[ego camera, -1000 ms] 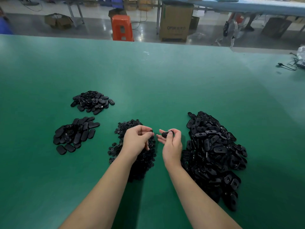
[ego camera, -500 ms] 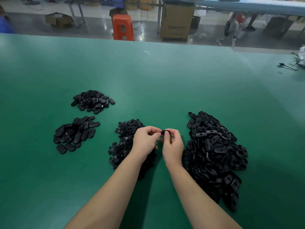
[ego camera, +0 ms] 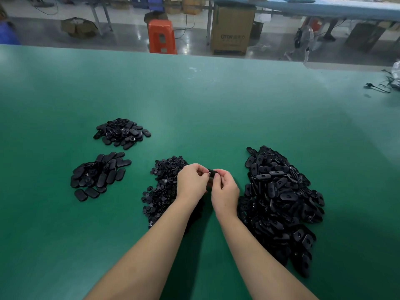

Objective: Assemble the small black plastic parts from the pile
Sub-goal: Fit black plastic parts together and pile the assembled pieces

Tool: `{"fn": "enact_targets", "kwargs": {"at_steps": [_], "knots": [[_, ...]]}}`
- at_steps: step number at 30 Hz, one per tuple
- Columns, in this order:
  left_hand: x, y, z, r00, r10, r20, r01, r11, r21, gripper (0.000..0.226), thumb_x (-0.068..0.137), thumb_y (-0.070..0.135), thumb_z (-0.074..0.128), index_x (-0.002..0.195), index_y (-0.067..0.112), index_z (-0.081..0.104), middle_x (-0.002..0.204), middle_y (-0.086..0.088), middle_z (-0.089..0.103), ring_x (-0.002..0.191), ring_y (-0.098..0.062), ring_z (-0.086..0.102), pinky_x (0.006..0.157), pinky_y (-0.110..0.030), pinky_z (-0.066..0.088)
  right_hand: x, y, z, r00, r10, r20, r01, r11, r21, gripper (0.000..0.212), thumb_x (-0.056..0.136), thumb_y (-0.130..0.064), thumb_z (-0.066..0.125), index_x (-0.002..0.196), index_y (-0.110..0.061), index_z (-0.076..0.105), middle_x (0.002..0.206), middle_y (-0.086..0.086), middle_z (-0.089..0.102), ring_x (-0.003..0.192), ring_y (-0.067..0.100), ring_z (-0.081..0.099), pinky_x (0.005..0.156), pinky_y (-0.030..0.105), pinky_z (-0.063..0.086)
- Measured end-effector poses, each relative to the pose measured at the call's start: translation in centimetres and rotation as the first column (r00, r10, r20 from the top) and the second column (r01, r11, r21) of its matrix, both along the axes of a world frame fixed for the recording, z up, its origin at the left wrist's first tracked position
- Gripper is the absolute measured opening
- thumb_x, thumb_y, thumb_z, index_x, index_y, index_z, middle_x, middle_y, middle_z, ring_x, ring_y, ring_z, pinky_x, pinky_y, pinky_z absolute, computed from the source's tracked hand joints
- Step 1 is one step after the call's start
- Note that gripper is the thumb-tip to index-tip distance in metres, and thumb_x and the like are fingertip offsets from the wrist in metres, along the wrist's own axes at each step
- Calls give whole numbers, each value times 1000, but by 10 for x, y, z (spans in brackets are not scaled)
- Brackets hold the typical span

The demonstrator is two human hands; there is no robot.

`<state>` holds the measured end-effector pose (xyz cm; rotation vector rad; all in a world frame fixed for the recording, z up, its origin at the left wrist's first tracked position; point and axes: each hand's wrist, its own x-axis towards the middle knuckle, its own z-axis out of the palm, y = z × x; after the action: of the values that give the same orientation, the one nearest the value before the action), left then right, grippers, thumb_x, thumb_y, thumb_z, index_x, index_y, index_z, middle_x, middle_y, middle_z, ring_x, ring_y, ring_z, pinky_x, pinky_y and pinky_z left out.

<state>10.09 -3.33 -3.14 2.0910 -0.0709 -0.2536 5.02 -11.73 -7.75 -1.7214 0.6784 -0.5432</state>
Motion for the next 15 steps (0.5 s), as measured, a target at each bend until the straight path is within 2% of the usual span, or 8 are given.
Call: {"fn": "enact_targets", "kwargs": {"at_steps": [5, 9, 15], "knots": [[1, -1, 1, 1000, -11, 29, 9, 999, 54, 13, 90, 10, 64, 82, 18, 70, 80, 2, 72, 57, -16, 69, 62, -31, 61, 0, 0, 0, 999, 27, -19, -28, 999, -38, 16, 101, -18, 54, 98, -30, 65, 88, -20, 68, 86, -9, 63, 73, 9, 46], [2, -3, 3, 999, -29, 35, 25, 995, 100, 10, 90, 10, 63, 87, 14, 72, 82, 1, 72, 73, -18, 71, 75, -33, 60, 1, -1, -3, 999, 32, -25, -34, 998, -50, 15, 100, -17, 54, 102, -24, 68, 93, -14, 72, 91, 3, 67, 81, 20, 51], [4, -5, 6, 998, -49, 50, 41, 987, 156, 10, 92, 13, 61, 88, 16, 70, 85, 3, 71, 77, -15, 69, 76, -29, 56, 1, -1, -3, 999, 26, -34, -28, 999, -47, 15, 99, -18, 55, 102, -23, 69, 93, -12, 73, 90, 4, 67, 79, 22, 52]]}}
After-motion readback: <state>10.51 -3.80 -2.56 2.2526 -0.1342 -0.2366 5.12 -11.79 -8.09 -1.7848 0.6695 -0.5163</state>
